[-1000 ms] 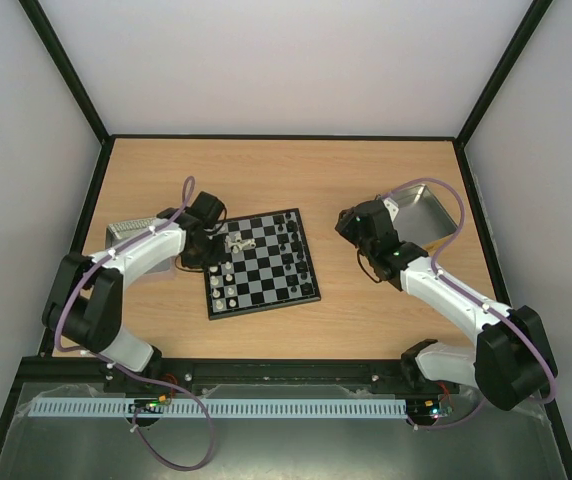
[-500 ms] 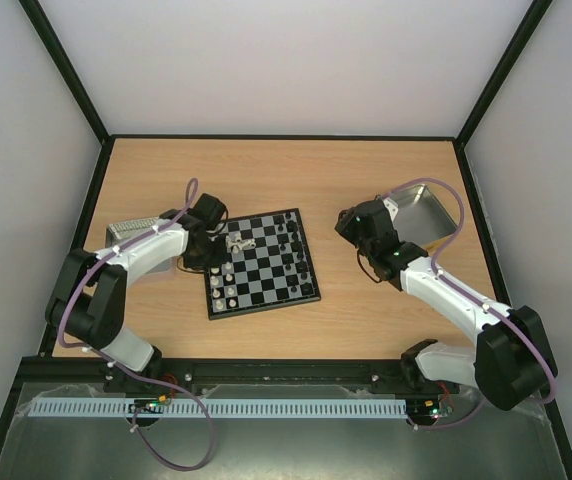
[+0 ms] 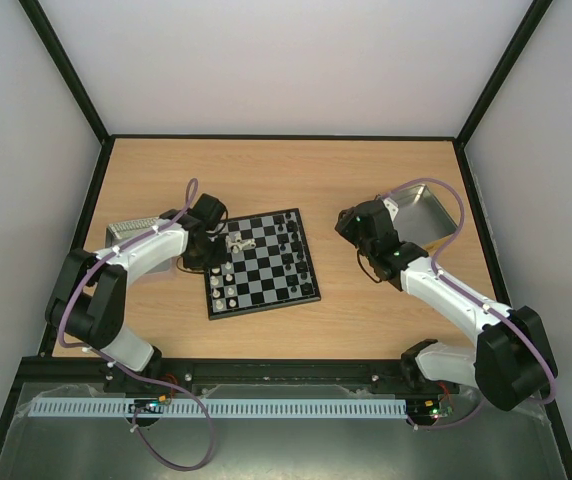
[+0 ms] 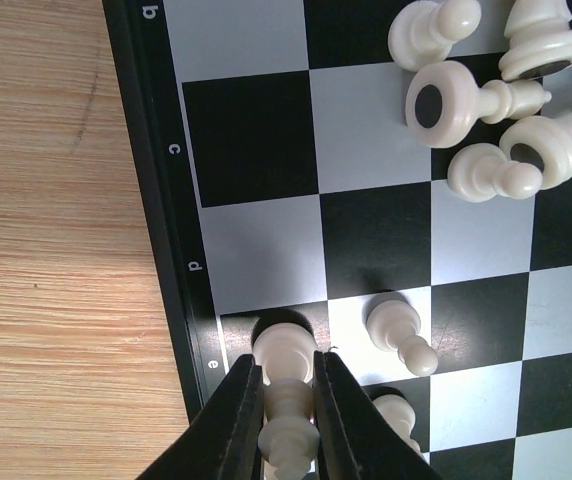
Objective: Set up the chess pieces on the board
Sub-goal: Place the chess piece on the chessboard, then pick up the chess piece from the chessboard.
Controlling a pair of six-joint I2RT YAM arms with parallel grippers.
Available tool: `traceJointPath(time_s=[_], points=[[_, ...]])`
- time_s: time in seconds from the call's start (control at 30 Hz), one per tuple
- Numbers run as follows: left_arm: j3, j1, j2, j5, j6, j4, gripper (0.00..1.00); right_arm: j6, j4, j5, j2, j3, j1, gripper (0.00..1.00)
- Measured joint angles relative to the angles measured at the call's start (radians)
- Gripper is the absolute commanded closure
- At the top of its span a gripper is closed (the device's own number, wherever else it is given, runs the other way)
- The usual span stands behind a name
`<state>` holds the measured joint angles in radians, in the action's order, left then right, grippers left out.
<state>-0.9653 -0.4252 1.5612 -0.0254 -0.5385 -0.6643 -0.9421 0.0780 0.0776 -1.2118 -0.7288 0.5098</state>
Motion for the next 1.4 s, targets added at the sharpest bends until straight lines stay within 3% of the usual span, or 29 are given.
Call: traceJointPath(time_s=[0.33,0.43,0.7,0.97,1.13,1.3,1.4], points=[[0.001,-0.013,0.0,0.008,0.0,0.0,0.85,-0.002,0.0,-0.004,0.01,0.002,0.0,0.42],[0.001,-0.019,0.0,0.014,-0.002,-0.001,0.74,-0.003,0.0,-0.011,0.017,0.004,0.0,0.42],[0.005,-0.026,0.002,0.016,-0.008,-0.016,0.55,0.001,-0.001,-0.034,0.017,0.004,0.0,0.41],[-0.019,-0.026,-0.013,0.04,-0.019,-0.014,0.46,0.051,0.0,-0.077,0.003,-0.006,0.0,0.4],[-0.016,-0.014,-0.121,0.072,-0.047,0.027,0.45,0.134,0.0,-0.141,-0.101,-0.106,0.035,0.41],[0.02,0.01,-0.306,0.101,-0.073,0.125,0.45,0.22,0.03,-0.177,-0.286,-0.285,0.147,0.43],[0.061,0.018,-0.39,0.114,-0.085,0.174,0.45,0.253,0.066,-0.174,-0.407,-0.411,0.229,0.5]])
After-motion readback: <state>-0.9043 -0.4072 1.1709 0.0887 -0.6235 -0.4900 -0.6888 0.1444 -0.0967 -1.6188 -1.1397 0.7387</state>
